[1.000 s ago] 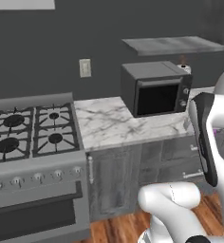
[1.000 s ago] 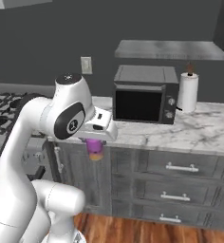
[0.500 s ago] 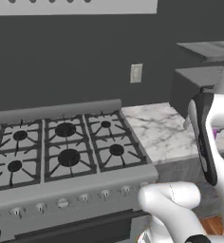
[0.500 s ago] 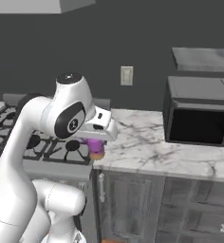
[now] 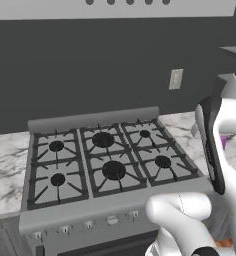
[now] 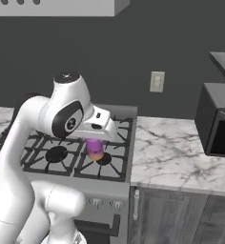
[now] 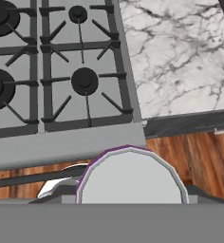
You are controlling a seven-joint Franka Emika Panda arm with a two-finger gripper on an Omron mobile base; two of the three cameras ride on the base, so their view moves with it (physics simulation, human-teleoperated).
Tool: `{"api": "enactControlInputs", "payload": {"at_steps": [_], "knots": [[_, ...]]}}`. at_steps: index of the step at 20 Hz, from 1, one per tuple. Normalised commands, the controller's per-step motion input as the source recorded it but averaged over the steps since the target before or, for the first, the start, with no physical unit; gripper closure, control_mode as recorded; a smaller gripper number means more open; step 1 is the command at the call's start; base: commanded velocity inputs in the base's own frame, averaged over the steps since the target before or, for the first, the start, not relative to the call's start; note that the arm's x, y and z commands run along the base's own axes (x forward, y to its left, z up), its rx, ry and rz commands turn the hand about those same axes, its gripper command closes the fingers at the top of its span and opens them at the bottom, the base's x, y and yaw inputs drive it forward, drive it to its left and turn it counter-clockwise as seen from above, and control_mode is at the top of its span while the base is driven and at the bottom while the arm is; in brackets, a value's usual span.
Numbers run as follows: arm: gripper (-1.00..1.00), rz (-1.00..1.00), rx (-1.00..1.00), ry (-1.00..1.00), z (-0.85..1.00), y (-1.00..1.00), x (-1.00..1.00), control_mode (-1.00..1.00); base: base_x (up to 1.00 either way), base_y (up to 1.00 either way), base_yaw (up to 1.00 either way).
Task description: Four empty soda cans are scattered around the kitchen. Gather all the cans and cluster them next to the stove for recycling.
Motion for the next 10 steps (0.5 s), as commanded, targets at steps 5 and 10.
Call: {"api": "enactControlInputs", "payload": {"at_steps": [5, 10], "knots": [[1.00, 0.00, 0.00, 0.00, 0.00, 0.00, 0.00, 1.00, 0.47, 0.03, 0.00], [1.00, 0.00, 0.00, 0.00, 0.00, 0.00, 0.00, 1.00, 0.40, 0.00, 0.00]]}}
